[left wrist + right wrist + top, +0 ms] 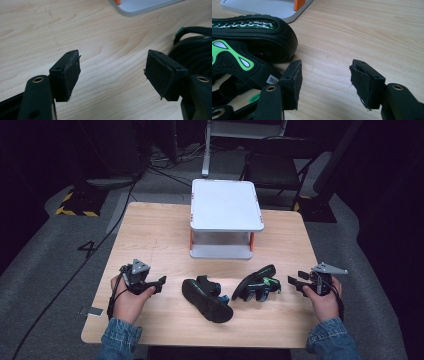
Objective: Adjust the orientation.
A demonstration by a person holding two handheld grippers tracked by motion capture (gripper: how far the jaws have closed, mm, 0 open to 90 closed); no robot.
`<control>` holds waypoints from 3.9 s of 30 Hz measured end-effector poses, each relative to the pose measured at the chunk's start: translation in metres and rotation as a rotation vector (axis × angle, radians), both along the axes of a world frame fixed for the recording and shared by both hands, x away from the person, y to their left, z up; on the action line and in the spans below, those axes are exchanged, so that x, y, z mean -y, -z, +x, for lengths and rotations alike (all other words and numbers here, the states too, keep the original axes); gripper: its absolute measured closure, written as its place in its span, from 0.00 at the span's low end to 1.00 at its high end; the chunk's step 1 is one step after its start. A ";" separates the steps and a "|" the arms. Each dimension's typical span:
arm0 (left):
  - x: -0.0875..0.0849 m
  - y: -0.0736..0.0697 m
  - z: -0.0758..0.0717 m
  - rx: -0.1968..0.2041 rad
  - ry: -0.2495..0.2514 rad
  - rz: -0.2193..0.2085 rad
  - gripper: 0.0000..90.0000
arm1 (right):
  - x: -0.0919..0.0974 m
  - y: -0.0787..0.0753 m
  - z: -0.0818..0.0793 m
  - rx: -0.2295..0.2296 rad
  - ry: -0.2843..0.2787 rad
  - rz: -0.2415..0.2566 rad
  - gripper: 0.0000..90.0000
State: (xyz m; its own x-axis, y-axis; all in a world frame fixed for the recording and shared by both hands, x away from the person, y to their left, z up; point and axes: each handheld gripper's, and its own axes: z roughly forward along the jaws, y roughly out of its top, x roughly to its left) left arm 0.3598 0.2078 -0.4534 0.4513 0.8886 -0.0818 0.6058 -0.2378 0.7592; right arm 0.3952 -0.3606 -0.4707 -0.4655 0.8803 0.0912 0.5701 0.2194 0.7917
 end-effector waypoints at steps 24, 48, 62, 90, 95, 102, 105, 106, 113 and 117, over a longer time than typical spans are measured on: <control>0.116 -0.015 -0.008 -0.036 0.535 -0.011 0.85 | 0.019 0.007 -0.024 -0.019 0.042 0.002 0.49; 0.072 -0.015 -0.040 -0.087 0.534 -0.109 0.87 | -0.010 0.001 0.008 -0.001 -0.024 0.006 0.48; 0.046 -0.016 -0.058 -0.275 0.608 0.023 0.72 | -0.024 0.000 0.021 -0.007 -0.050 0.001 0.48; 0.053 -0.033 -0.028 0.069 0.604 0.086 0.36 | 0.003 -0.001 -0.005 0.041 0.035 0.007 0.47; 0.047 -0.025 -0.017 0.006 0.605 0.111 0.37 | 0.017 0.001 -0.015 0.049 0.083 0.026 0.47; 0.068 -0.015 -0.005 0.025 0.647 0.137 0.35 | 0.026 0.003 -0.024 0.056 0.112 0.023 0.48; 0.072 -0.010 0.002 0.039 0.668 0.102 0.35 | 0.029 0.002 -0.029 0.061 0.125 0.027 0.47; 0.073 -0.008 0.003 0.044 0.673 0.092 0.35 | 0.030 0.003 -0.029 0.064 0.126 0.024 0.48; 0.075 0.003 0.015 0.006 0.669 0.044 0.27 | 0.033 0.008 -0.033 0.041 0.132 0.033 0.47; 0.076 0.005 0.017 -0.004 0.684 0.020 0.26 | 0.032 0.011 -0.033 0.027 0.132 0.033 0.47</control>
